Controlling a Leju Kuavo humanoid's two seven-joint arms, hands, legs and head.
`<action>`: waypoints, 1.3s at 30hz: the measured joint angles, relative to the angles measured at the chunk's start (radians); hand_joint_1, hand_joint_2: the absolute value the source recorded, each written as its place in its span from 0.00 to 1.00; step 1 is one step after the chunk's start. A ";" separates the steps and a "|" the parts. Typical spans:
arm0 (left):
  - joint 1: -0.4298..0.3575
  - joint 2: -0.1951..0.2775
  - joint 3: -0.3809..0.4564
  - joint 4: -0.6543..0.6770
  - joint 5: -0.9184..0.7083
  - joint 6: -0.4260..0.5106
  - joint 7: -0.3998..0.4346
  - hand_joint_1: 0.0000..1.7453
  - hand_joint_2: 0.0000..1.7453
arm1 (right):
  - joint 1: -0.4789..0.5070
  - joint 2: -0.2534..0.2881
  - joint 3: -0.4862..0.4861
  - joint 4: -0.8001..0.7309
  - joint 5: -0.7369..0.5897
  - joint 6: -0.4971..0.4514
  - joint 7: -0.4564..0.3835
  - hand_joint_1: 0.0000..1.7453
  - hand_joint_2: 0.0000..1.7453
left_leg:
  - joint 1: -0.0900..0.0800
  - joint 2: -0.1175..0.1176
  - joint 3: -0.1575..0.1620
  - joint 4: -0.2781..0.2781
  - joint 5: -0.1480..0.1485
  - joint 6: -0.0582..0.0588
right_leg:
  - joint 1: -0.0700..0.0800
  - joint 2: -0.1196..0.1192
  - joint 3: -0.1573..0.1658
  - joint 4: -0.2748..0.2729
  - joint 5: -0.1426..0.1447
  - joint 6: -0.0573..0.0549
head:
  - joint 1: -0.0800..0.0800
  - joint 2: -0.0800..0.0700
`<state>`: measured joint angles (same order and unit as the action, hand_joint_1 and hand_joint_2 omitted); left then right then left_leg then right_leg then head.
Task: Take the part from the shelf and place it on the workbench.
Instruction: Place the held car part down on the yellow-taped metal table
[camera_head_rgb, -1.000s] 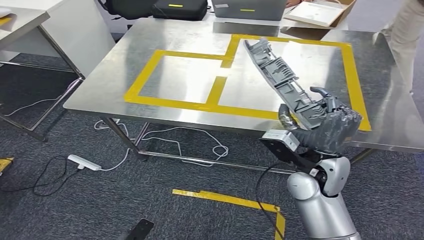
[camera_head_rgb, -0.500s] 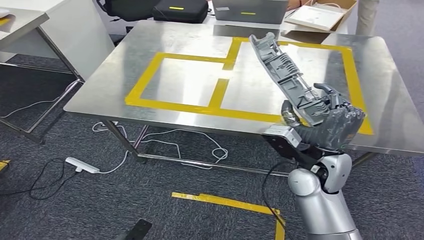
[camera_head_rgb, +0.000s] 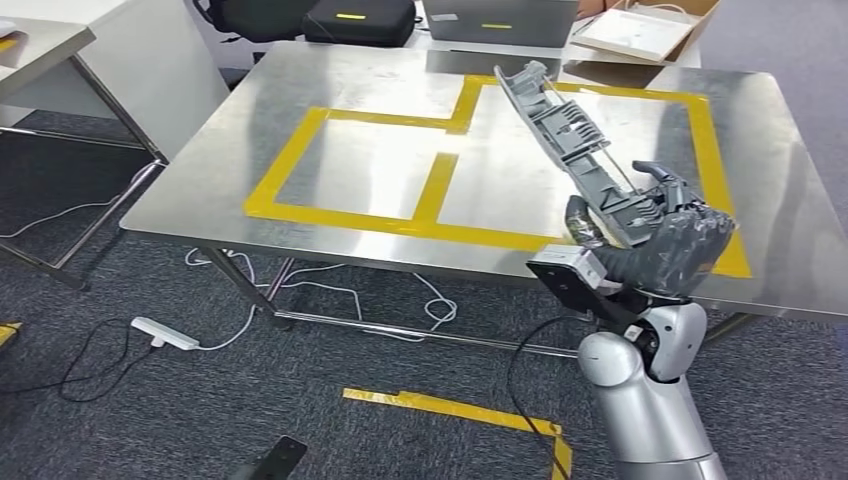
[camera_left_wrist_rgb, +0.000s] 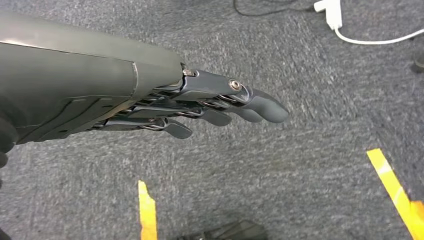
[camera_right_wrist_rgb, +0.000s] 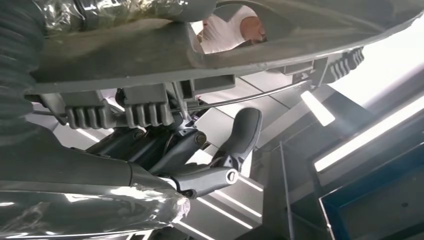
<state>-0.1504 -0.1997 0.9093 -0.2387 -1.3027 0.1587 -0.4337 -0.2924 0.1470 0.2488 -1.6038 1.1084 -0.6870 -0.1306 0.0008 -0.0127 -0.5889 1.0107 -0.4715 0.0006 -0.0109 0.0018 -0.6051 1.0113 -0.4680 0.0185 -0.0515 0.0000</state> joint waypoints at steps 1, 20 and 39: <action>0.000 0.000 0.000 0.000 0.000 0.000 0.000 0.00 1.00 | -0.001 0.000 -0.001 0.000 0.000 0.000 0.000 1.00 1.00 | 0.000 0.001 -0.004 0.013 -0.010 -0.005 | -0.002 -0.001 0.004 -0.002 -0.002 -0.006 | -0.002 0.000; -0.001 0.000 -0.001 0.000 0.000 0.000 0.001 0.00 1.00 | -0.024 0.001 -0.008 0.011 0.011 0.000 0.006 1.00 1.00 | 0.004 0.006 -0.027 -0.011 0.034 0.031 | 0.000 -0.001 -0.077 0.206 -0.132 0.025 | -0.003 0.000; 0.006 0.001 -0.007 0.000 0.000 0.000 0.003 0.00 1.00 | -0.022 0.001 -0.017 0.021 0.020 0.000 0.019 1.00 1.00 | 0.006 0.005 -0.142 0.232 -0.038 -0.019 | -0.003 0.002 0.036 -0.008 -0.020 -0.021 | -0.018 0.000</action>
<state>-0.1448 -0.1989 0.9019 -0.2388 -1.3030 0.1583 -0.4312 -0.3144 0.1484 0.2314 -1.5830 1.1284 -0.6874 -0.1121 0.0066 -0.0076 -0.7309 1.2427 -0.5096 -0.0182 -0.0142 0.0040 -0.5688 1.0032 -0.4882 -0.0025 -0.0697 0.0000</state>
